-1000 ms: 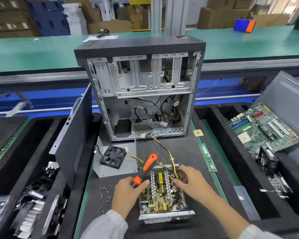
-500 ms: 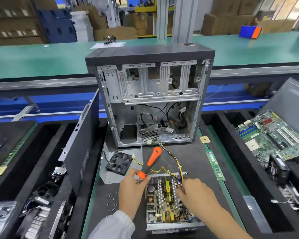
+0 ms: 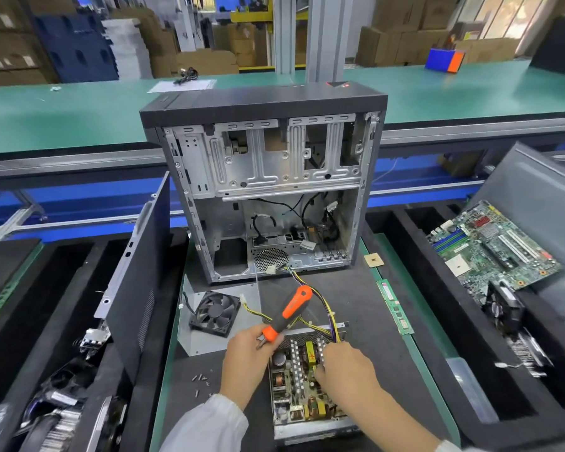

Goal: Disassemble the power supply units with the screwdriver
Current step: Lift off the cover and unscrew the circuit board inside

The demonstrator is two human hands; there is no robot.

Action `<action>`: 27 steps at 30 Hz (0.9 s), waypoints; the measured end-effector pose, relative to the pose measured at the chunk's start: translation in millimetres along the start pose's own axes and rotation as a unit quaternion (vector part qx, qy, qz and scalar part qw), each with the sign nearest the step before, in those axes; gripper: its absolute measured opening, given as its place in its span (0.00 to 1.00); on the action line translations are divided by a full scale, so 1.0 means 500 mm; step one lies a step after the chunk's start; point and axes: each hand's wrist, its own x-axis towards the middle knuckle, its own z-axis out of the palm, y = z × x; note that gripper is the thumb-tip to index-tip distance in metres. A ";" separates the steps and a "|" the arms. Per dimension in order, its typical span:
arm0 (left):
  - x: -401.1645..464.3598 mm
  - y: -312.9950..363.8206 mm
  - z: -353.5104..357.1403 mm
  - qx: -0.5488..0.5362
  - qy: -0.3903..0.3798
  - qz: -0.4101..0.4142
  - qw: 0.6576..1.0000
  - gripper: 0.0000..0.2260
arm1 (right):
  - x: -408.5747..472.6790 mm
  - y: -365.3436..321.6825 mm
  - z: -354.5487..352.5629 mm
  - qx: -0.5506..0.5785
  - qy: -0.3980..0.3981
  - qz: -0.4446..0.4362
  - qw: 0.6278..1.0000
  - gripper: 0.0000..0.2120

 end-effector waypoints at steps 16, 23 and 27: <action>0.009 0.005 -0.006 0.034 -0.026 0.040 0.998 0.14 | -0.025 0.009 -0.023 -0.047 0.016 -0.018 0.999 0.16; 0.012 -0.003 -0.008 0.028 -0.034 0.040 0.998 0.13 | -0.024 0.029 -0.036 -0.056 0.013 -0.011 0.998 0.18; 0.014 -0.008 -0.008 0.020 -0.028 0.042 0.999 0.10 | -0.019 0.068 -0.042 -0.061 0.033 0.000 0.998 0.19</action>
